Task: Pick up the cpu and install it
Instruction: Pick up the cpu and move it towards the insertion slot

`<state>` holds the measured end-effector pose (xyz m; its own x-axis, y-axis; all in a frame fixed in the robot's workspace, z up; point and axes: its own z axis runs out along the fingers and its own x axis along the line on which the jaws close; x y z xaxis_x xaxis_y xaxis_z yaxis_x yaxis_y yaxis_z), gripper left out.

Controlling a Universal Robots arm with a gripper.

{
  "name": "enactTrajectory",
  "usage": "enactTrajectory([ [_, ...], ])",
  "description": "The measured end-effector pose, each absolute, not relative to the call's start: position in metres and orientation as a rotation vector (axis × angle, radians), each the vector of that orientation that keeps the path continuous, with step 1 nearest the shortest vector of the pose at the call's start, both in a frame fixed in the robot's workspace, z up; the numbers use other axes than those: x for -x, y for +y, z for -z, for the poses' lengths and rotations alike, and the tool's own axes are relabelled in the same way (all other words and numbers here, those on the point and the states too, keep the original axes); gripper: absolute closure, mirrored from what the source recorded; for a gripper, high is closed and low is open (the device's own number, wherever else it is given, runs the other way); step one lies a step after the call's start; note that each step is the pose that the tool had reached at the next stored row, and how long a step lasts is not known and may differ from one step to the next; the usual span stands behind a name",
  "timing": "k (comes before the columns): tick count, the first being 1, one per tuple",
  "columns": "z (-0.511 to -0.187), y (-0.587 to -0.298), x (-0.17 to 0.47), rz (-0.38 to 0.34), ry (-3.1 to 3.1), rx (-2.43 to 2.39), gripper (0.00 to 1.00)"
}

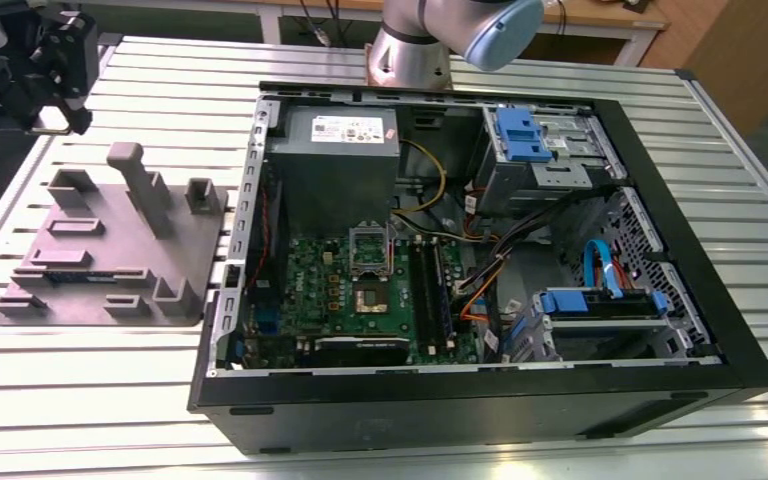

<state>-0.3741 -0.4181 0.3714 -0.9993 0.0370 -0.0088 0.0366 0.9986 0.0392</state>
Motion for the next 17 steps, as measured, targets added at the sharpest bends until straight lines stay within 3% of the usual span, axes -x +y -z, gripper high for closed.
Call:
enactTrajectory([
  [17,-0.371,-0.419,0.342,-0.061,3.131,-0.057,0.53],
])
